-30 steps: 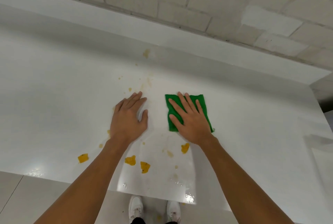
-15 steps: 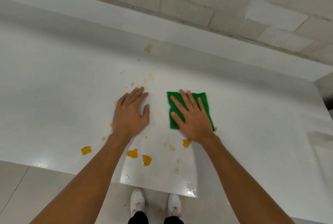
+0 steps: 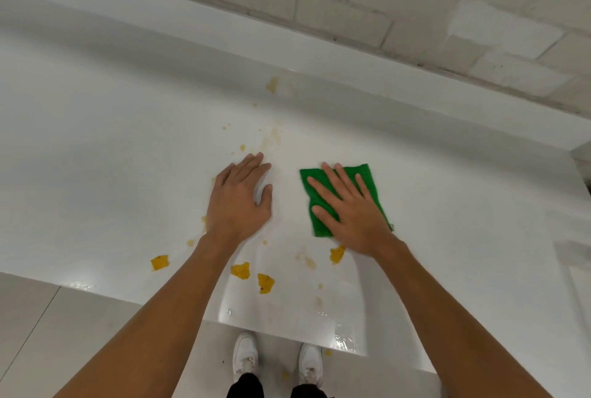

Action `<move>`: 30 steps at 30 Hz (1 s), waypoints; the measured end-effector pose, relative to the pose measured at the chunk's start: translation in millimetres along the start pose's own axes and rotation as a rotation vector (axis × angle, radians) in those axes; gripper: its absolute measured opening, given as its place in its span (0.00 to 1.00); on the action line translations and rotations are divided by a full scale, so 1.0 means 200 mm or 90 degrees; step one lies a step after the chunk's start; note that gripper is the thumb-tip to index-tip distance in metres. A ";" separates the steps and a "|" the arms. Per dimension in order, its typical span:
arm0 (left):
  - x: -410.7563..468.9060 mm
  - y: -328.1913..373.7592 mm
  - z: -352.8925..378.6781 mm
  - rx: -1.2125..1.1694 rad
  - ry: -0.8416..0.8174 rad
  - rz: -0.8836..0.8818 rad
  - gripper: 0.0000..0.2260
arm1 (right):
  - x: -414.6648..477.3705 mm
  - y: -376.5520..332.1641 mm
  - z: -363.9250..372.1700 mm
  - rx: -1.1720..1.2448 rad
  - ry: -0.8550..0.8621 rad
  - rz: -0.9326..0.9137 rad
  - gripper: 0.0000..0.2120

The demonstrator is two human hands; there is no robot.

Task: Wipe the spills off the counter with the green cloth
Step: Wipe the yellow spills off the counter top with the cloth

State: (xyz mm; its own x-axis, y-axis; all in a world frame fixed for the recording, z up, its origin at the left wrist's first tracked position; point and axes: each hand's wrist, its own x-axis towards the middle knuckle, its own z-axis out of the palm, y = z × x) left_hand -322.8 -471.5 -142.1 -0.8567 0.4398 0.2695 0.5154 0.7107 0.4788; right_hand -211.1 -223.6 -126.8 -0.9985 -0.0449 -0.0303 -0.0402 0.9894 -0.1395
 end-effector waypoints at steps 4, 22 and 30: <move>0.00 0.00 0.00 0.005 0.001 -0.002 0.23 | 0.13 0.01 -0.01 0.025 -0.009 0.175 0.32; -0.12 0.15 -0.02 -0.033 -0.011 -0.112 0.24 | -0.04 0.09 -0.03 0.031 -0.041 0.088 0.30; -0.28 0.26 -0.04 -0.014 -0.001 -0.145 0.24 | -0.32 0.01 -0.02 0.034 -0.043 -0.054 0.29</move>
State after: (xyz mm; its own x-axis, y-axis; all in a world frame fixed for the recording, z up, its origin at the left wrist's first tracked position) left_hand -248.8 -463.3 -126.4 -0.9508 0.2703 0.1515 0.3085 0.7794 0.5453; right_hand -148.3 -218.4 -121.0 -0.9869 -0.1385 -0.0826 -0.1200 0.9729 -0.1975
